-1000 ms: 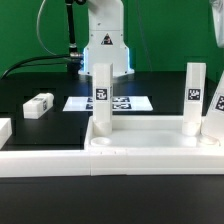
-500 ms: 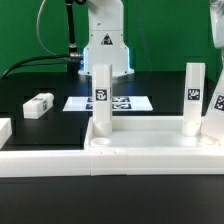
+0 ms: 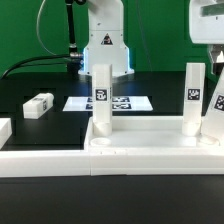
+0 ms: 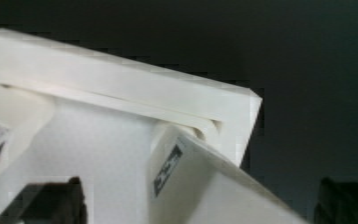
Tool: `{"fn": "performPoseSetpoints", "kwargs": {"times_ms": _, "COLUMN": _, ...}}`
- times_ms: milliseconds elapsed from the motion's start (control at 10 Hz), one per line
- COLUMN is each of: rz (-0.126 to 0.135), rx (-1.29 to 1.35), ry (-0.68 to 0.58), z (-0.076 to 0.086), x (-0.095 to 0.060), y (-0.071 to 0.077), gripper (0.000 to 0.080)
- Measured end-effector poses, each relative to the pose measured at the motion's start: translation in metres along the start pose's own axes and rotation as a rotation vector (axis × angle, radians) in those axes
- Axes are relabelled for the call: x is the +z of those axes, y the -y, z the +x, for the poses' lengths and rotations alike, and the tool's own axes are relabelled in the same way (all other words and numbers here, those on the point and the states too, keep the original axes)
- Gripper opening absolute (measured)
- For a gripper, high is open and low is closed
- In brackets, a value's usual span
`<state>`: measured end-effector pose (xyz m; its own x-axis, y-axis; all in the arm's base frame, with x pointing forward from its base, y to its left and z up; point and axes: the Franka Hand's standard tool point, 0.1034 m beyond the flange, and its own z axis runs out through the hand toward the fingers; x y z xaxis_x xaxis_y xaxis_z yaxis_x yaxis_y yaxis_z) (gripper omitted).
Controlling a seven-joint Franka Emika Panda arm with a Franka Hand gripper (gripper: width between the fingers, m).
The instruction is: Assemble desk
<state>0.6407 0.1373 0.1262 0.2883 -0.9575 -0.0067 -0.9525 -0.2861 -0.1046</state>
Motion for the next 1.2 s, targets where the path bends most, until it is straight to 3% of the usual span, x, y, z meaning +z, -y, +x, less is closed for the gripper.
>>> {"fn": "performPoseSetpoints", "kwargs": {"times_ms": 100, "rz": -0.006, "rx": -0.084, "ry": -0.006, "z": 0.001, "x": 0.000, "y": 0.000, "gripper": 0.0649}}
{"fn": "performPoseSetpoints", "kwargs": {"times_ms": 200, "rz": -0.044, "rx": -0.339, "ry": -0.048, "z": 0.004, "x": -0.004, "y": 0.005, "gripper": 0.0649}}
{"fn": "performPoseSetpoints", "kwargs": {"times_ms": 300, "rz": -0.050, "rx": -0.511, "ry": -0.064, "z": 0.006, "x": -0.003, "y": 0.012, "gripper": 0.0649}}
{"fn": "performPoseSetpoints", "kwargs": {"times_ms": 400, "rz": -0.061, "rx": -0.650, "ry": -0.062, "z": 0.013, "x": 0.000, "y": 0.010, "gripper": 0.0649}}
{"fn": "performPoseSetpoints", "kwargs": {"times_ms": 700, "rz": -0.046, "rx": -0.812, "ry": -0.089, "z": 0.035, "x": 0.012, "y": -0.003, "gripper": 0.0649}}
{"fn": "performPoseSetpoints", "kwargs": {"times_ms": 1000, "rz": -0.045, "rx": -0.798, "ry": -0.090, "z": 0.036, "x": 0.012, "y": -0.003, "gripper": 0.0623}}
{"fn": "performPoseSetpoints", "kwargs": {"times_ms": 1200, "rz": -0.044, "rx": -0.781, "ry": -0.091, "z": 0.036, "x": 0.012, "y": -0.003, "gripper": 0.0285}}
